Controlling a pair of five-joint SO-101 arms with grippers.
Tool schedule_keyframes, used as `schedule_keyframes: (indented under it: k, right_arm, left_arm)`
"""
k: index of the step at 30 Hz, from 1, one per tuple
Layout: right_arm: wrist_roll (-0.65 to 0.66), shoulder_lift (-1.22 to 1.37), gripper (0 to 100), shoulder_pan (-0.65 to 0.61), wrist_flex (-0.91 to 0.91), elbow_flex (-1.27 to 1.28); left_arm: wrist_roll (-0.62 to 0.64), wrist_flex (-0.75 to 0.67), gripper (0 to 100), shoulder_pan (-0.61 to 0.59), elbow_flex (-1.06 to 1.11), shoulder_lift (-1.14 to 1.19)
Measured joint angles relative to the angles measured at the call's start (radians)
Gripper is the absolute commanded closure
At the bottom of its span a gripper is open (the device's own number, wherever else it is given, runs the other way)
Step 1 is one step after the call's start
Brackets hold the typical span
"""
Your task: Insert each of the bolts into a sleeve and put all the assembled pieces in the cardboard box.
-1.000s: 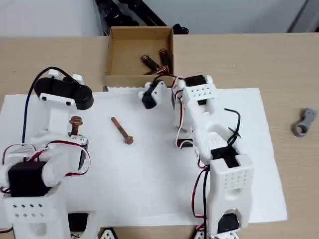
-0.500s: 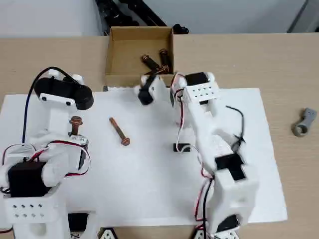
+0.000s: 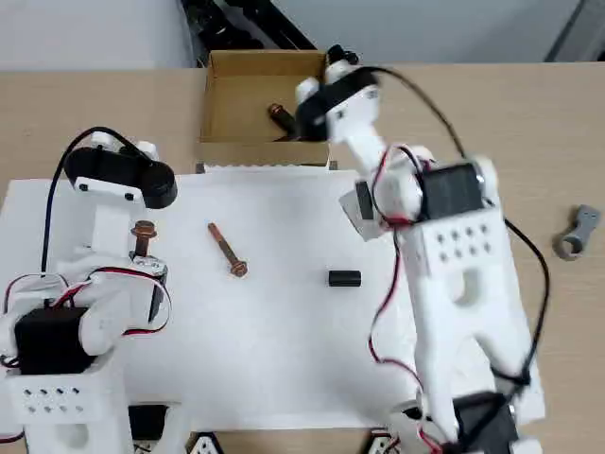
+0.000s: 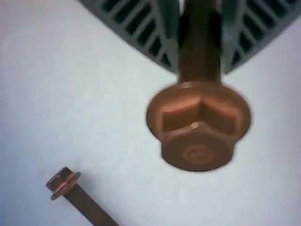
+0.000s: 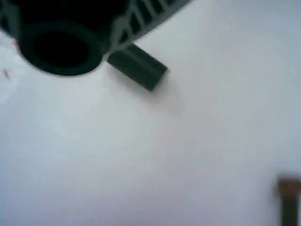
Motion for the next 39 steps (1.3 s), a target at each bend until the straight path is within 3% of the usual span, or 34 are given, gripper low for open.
schedule_keyframes:
  k: [3, 6, 17, 24, 29, 34, 39]
  right_arm:
    - [-0.189, -0.094, 99.4, 0.003, 0.005, 0.0]
    - [-0.269, -0.186, 99.4, 0.005, 0.005, 0.0]
    - [-0.313, -0.502, 99.4, -0.002, -0.081, 0.1]
    - [-0.402, -0.692, 99.5, -0.015, -0.442, 0.505]
    - [-0.408, -0.842, 99.5, -0.167, -0.784, 0.878]
    - [-0.302, -0.956, 99.5, -0.29, -1.046, 1.197]
    - [-0.252, -1.033, 99.5, -0.301, -1.114, 1.356]
  left_arm:
    - [0.0, -0.026, 100, 0.0, 0.0, 0.0]
    - [0.015, -0.08, 100, 0.0, 0.0, 0.0]
    - [0.149, -0.391, 100, 0.0, 0.0, 0.0]
    - [0.164, -0.563, 100, 0.173, 0.0, 0.0]
    - [0.163, -0.617, 100, 0.292, 0.0, 0.0]
    - [0.17, -0.658, 100, 0.33, 0.0, 0.0]
    - [0.19, -0.658, 100, 0.373, 0.0, 0.0]
